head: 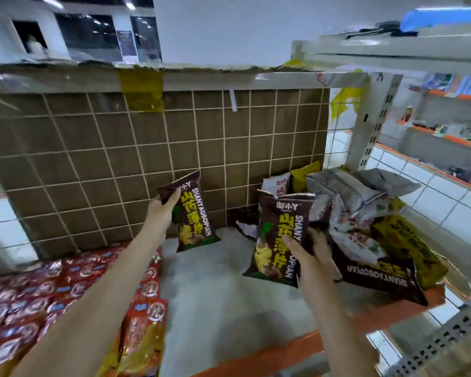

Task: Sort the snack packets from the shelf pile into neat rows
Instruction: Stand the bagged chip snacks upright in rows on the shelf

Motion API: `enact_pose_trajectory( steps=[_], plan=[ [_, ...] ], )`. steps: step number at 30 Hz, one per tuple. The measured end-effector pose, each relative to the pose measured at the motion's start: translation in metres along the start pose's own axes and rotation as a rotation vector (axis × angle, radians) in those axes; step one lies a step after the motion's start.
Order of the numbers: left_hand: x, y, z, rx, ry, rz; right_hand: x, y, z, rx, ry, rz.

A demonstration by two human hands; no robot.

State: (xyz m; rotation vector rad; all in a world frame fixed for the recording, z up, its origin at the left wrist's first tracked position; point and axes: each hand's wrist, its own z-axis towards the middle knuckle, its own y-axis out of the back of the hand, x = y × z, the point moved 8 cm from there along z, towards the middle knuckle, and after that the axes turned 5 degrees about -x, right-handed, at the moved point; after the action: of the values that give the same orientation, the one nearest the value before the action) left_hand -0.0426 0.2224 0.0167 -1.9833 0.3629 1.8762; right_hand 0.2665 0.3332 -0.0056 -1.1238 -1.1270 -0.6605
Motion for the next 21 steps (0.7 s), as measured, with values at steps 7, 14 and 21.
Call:
enact_pose_trajectory(
  steps=[7, 14, 21],
  plan=[
    [0.030, 0.022, 0.036, 0.067, 0.093, 0.119, -0.062, -0.108, 0.022, 0.229, -0.083, -0.142],
    [0.042, 0.039, 0.041, 0.076, 0.216, 0.140, -0.117, -0.170, 0.017, 0.279, -0.067, -0.299],
    [0.042, 0.039, 0.034, 0.068, 0.362, 0.062, -0.137, -0.187, 0.016, 0.296, -0.077, -0.326]
  ],
)
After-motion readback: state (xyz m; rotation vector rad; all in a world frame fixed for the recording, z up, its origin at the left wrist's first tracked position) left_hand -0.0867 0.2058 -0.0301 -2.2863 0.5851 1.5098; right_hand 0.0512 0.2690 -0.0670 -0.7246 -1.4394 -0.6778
